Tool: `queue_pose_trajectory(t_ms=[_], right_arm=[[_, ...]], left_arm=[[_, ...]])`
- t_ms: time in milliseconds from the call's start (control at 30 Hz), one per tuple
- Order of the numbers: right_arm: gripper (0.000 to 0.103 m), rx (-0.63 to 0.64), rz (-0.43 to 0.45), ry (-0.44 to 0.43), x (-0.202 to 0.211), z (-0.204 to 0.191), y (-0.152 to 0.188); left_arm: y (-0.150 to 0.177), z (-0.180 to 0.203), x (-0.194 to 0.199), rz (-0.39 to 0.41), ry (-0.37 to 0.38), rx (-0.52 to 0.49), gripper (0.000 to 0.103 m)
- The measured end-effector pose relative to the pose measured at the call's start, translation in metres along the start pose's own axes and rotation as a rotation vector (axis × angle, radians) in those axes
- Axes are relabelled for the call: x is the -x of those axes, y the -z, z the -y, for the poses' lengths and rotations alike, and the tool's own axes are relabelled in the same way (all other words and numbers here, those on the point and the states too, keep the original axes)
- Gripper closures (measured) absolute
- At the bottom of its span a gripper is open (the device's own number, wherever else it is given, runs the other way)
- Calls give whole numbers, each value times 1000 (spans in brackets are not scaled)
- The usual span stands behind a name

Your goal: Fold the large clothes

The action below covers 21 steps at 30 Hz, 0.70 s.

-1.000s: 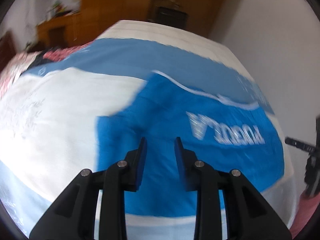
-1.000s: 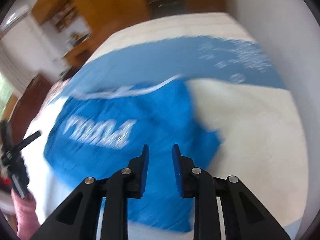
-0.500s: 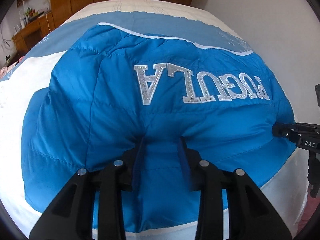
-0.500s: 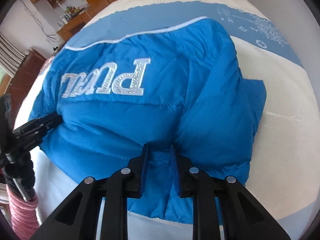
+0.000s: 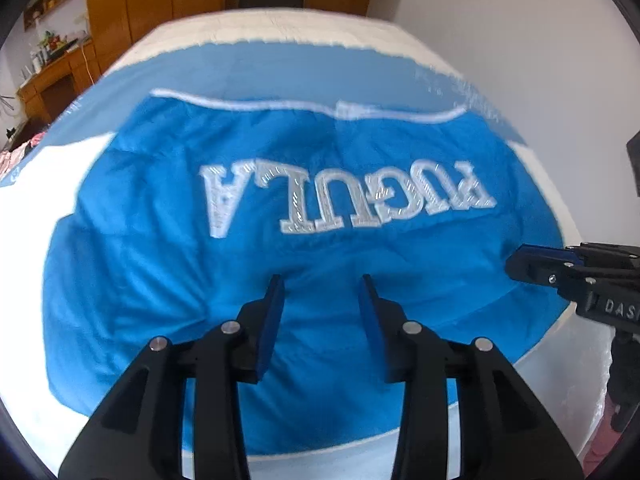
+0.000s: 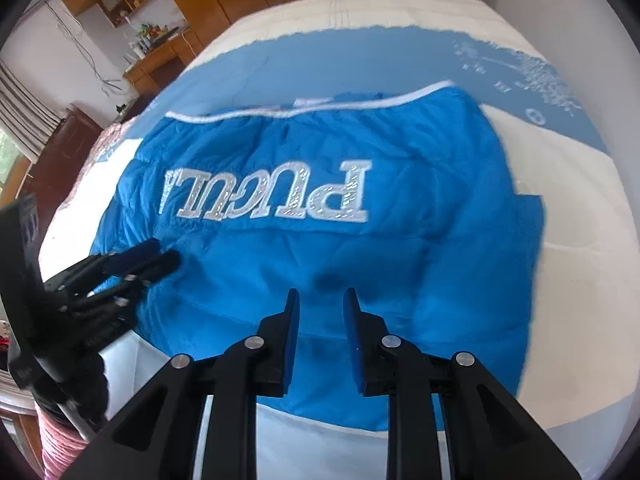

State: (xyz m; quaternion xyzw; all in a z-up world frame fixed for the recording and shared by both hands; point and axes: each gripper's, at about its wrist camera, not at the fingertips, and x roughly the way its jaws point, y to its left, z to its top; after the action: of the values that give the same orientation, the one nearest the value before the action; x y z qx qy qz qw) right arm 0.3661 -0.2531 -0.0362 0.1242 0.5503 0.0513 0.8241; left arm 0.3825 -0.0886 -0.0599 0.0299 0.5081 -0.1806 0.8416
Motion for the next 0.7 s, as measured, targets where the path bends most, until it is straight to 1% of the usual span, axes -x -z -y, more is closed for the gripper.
queue_pose_trajectory(t_ms=[67, 167, 267, 400, 467, 533, 567, 600, 667, 700], right_arm=[[80, -7, -27, 11, -16, 1, 2], [82, -25, -31, 4, -32, 10, 6], [86, -71, -22, -15, -38, 18, 7], [87, -83, 2, 3, -40, 16, 11], [87, -86, 13, 15, -38, 14, 14], [87, -80, 16, 10, -31, 13, 14], [87, -84, 21, -3, -26, 14, 16], [85, -89, 31, -35, -17, 16, 18], [82, -83, 63, -46, 0, 22, 22], [80, -78, 101, -26, 15, 29, 24]], left_arm=[[0, -4, -13, -24, 9, 2, 64], [4, -8, -18, -20, 18, -2, 63], [6, -5, -21, -10, -9, -20, 63], [3, -3, -22, -5, -27, 6, 63], [6, -3, -20, -1, -34, 10, 63], [5, -1, -17, 1, -37, 27, 64], [6, -1, -13, -2, -37, 33, 64], [8, -2, -5, -3, -34, 45, 65], [12, -7, 17, 34, -14, 52, 64], [13, -13, 33, 65, -24, 45, 59]])
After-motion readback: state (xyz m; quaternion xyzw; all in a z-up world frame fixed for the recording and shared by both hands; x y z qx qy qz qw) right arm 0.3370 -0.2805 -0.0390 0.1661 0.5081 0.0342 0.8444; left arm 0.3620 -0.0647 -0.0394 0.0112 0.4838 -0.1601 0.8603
